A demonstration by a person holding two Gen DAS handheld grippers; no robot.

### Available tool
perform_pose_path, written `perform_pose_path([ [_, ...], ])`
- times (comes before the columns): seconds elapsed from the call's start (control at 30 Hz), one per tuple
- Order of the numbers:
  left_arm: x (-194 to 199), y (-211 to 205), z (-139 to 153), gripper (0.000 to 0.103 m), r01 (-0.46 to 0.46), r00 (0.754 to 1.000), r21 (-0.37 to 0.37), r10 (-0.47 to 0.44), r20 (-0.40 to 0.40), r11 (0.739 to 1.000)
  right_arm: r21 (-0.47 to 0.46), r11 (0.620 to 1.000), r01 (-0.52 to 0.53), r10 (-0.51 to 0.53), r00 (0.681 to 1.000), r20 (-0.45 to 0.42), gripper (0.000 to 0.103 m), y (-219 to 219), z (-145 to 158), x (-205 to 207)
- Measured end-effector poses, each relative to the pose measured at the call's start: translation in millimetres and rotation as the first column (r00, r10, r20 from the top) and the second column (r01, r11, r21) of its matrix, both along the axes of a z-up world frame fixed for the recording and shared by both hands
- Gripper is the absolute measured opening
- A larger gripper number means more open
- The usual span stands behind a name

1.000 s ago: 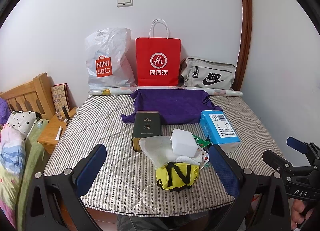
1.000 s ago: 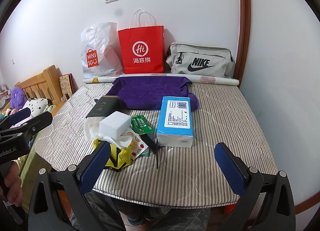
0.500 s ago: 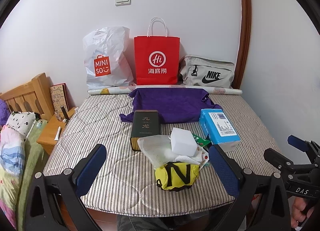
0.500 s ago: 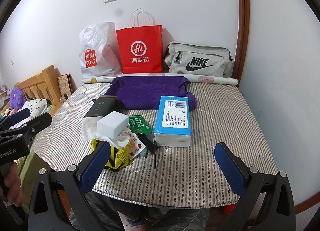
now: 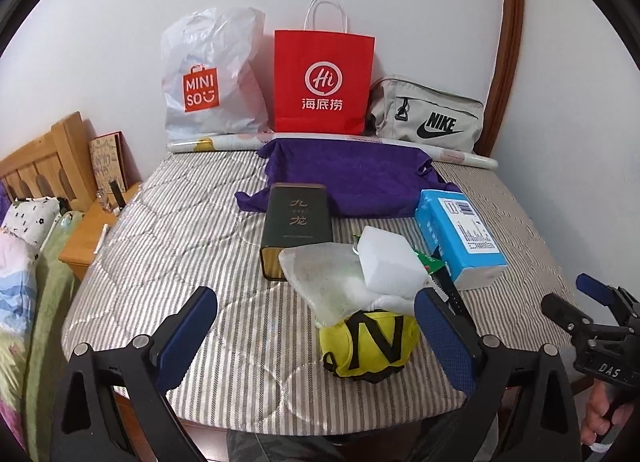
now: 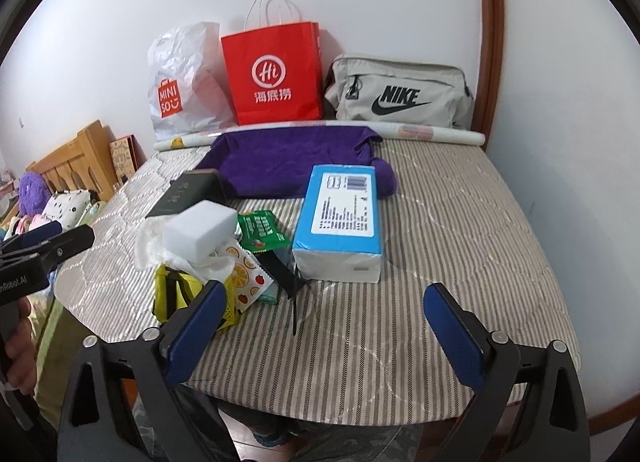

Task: Organize soft objects
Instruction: 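Reach the left tool to the white sponge block and close on it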

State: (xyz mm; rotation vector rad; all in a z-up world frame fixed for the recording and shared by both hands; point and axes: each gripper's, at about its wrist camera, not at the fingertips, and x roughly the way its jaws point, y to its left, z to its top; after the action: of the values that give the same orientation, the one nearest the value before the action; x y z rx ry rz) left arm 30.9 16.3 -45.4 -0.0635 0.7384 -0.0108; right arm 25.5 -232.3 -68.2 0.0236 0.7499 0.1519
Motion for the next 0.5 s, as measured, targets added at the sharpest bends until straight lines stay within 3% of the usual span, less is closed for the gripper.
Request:
perform_pose_path([
  [0.2,14.2,-13.2,-17.4,0.099,0.066,0.998,-0.003,-0.066,-0.008,0.998,-0.012,0.999,-0.05,0.049,0.998,-0.043,0.087,7.9,-28.2,18.1],
  [0.37,31.0,-38.4,-24.3,0.099,0.14,0.99,0.05,-0.139,-0.024,0.989,0.011,0.996,-0.088,0.088,0.993,-0.074,0.082,10.7,-51.1,33.7],
  [0.5,44.7,-50.0,-29.2,0.099,0.158,0.987,0.063,-0.156,-0.038,0.985,0.002,0.993,-0.117,0.117,0.988,-0.105,0.069,14.7,-67.7,47.8],
])
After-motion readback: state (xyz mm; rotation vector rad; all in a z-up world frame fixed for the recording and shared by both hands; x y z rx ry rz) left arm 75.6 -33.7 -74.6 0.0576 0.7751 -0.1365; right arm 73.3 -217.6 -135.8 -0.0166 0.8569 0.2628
